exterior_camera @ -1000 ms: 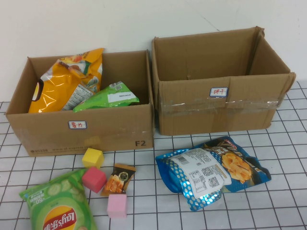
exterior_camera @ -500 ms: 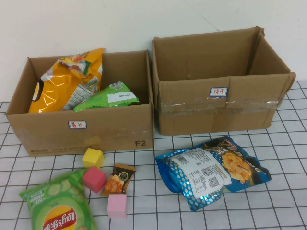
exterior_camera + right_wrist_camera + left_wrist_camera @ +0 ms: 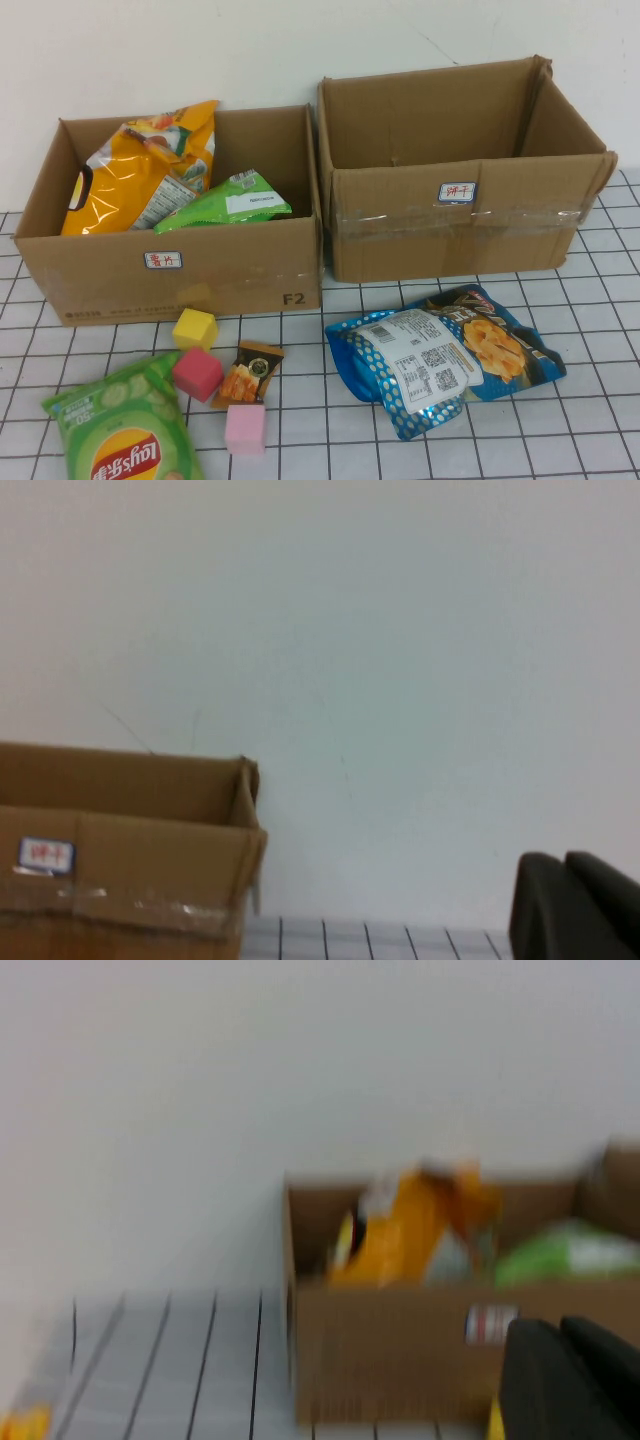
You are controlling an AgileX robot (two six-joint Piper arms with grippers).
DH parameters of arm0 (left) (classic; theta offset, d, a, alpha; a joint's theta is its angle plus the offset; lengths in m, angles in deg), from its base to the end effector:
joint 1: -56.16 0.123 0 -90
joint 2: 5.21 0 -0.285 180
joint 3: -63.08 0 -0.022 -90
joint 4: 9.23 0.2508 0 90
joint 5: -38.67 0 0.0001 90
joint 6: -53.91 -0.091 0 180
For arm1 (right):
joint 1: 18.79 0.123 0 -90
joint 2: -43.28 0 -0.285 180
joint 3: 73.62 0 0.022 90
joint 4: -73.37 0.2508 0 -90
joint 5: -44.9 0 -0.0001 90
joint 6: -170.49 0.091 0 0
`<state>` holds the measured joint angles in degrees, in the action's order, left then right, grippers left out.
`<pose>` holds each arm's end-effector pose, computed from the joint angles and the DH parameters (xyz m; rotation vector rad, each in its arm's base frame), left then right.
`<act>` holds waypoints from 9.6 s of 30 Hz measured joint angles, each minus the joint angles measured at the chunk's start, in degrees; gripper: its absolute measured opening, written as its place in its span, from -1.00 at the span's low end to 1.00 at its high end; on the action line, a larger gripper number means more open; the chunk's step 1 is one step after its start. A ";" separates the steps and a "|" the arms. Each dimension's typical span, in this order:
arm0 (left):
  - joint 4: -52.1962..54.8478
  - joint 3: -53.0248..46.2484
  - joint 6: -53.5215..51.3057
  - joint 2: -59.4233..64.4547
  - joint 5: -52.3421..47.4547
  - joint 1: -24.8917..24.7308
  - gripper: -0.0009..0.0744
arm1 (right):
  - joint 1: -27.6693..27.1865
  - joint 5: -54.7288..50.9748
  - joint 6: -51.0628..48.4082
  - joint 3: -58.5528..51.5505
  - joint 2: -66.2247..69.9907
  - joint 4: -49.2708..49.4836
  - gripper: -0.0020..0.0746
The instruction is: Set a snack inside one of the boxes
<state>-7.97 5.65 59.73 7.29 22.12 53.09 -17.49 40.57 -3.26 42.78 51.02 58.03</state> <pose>0.0406 -0.0016 0.2969 -0.0254 1.5099 -0.1029 0.0363 -0.0010 0.2851 -0.1020 1.3152 -0.1282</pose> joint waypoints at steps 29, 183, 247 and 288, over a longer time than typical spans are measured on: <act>-14.70 14.56 5.95 59.51 -14.35 3.74 -0.58 | 0.00 -22.70 -16.73 5.19 23.84 8.38 -0.95; -99.23 77.10 -99.51 108.88 1.05 -5.20 -0.96 | 0.00 -20.43 -16.99 4.82 23.84 11.18 -0.95; -23.39 45.30 -3.26 90.38 -26.24 -18.07 -0.51 | 0.00 -21.48 -54.33 4.82 26.77 44.77 -0.95; -7.25 59.20 9.75 103.81 -37.02 -25.71 0.36 | 0.00 -20.25 -54.45 4.82 27.00 44.99 -0.95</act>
<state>-15.22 64.85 69.47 111.09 -14.89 27.38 -17.49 20.31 -57.71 47.60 78.02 103.02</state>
